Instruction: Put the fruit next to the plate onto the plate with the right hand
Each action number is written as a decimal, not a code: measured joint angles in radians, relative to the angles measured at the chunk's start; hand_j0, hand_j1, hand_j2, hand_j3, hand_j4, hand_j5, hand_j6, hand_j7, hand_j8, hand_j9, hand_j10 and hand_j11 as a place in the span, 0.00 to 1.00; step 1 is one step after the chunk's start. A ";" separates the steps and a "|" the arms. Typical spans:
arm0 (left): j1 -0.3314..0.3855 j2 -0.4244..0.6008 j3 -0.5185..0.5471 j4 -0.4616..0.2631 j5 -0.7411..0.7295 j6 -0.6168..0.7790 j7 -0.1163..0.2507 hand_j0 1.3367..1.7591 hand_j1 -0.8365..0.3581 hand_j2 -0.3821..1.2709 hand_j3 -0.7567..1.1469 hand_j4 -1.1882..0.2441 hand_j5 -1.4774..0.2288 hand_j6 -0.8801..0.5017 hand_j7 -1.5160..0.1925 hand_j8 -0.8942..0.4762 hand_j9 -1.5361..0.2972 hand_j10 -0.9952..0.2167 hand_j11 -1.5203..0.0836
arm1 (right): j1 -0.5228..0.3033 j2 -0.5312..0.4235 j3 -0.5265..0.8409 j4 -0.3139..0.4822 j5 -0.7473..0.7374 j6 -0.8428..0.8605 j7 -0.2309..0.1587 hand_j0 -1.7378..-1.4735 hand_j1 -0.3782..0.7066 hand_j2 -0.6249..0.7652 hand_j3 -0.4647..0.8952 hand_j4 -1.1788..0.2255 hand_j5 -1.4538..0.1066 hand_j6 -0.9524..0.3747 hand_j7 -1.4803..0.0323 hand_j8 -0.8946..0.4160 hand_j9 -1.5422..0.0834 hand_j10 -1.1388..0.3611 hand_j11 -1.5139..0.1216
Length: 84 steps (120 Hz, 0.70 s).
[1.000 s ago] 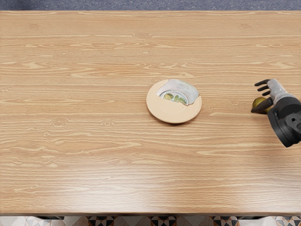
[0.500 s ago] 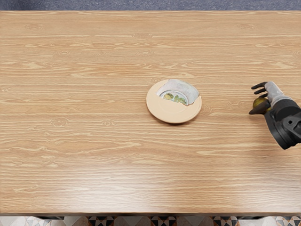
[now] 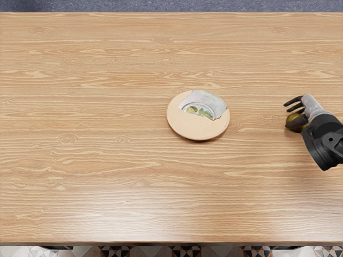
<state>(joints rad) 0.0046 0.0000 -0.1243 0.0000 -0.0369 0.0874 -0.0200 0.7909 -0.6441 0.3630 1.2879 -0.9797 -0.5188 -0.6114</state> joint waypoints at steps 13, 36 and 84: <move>0.000 0.000 0.000 0.000 0.000 0.000 0.000 0.76 0.99 0.23 0.40 0.83 0.87 0.64 0.89 0.65 0.84 0.82 0.95 | 0.001 0.001 0.000 0.000 0.004 0.000 -0.001 0.31 0.60 0.46 0.34 0.44 0.49 0.30 0.51 0.38 0.52 0.52 0.49; 0.000 0.000 0.000 0.000 0.000 0.000 0.000 0.76 0.99 0.23 0.40 0.83 0.87 0.64 0.89 0.65 0.84 0.82 0.95 | 0.009 0.001 0.001 0.005 0.011 0.003 0.000 0.31 0.58 0.50 0.34 0.44 0.47 0.29 0.50 0.35 0.50 0.50 0.48; 0.000 0.000 0.000 0.000 0.000 0.000 0.000 0.76 0.99 0.23 0.40 0.83 0.87 0.64 0.89 0.65 0.84 0.82 0.95 | 0.020 -0.020 0.008 0.072 0.013 0.006 0.000 0.31 0.56 0.53 0.34 0.44 0.45 0.29 0.49 0.32 0.49 0.47 0.47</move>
<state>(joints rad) 0.0042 0.0000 -0.1243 0.0000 -0.0370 0.0874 -0.0200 0.8108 -0.6642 0.3712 1.3603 -0.9671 -0.5126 -0.6115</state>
